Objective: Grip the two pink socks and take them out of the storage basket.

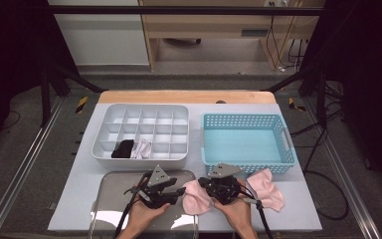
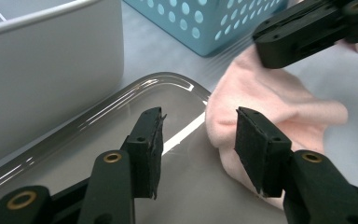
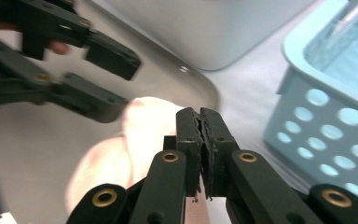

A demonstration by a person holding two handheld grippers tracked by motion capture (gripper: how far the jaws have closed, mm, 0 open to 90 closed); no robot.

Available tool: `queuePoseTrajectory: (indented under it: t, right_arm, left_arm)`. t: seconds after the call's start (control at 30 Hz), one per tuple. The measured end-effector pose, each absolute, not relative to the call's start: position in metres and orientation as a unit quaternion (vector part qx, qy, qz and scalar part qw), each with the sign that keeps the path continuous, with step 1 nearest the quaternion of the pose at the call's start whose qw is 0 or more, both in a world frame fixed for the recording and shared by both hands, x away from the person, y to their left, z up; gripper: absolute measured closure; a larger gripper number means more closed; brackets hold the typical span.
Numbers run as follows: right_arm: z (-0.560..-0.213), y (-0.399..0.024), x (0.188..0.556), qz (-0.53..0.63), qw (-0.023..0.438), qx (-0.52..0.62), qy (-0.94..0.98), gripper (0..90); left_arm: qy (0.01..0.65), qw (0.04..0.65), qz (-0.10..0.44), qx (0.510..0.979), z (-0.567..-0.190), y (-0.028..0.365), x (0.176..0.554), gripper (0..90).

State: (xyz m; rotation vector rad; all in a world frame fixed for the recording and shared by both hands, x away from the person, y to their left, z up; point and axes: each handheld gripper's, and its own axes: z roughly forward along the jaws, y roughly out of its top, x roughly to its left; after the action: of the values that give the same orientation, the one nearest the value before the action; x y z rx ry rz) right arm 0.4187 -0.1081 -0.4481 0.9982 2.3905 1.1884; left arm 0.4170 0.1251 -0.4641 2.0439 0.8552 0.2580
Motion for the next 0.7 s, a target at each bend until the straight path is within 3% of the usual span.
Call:
queuePoseTrajectory:
  t: [0.1,0.17,0.2,0.3,0.5,0.7]
  right_arm:
    - [-0.45,-0.106,0.424,0.42,0.149,0.349,0.824,86.5]
    - [-0.452,-0.105,0.427,0.422,0.146,0.353,0.822,83.7]
    - [-0.452,-0.106,0.429,0.426,0.147,0.359,0.817,77.8]
    - [-0.449,-0.111,0.429,0.433,0.159,0.362,0.81,74.7]
    - [-0.434,-0.134,0.403,0.457,0.156,0.358,0.8,70.3]
    - [-0.452,-0.15,0.381,0.45,0.126,0.375,0.8,65.7]
  left_arm:
    - [0.348,0.437,0.097,0.824,-0.467,0.123,0.421,51.3]
    - [0.35,0.433,0.095,0.825,-0.468,0.121,0.422,52.4]
    - [0.35,0.434,0.095,0.825,-0.468,0.121,0.422,53.8]
    - [0.352,0.436,0.096,0.823,-0.467,0.121,0.422,54.8]
    - [0.349,0.441,0.095,0.822,-0.462,0.118,0.423,56.4]
    - [0.336,0.426,0.09,0.835,-0.46,0.103,0.43,56.7]
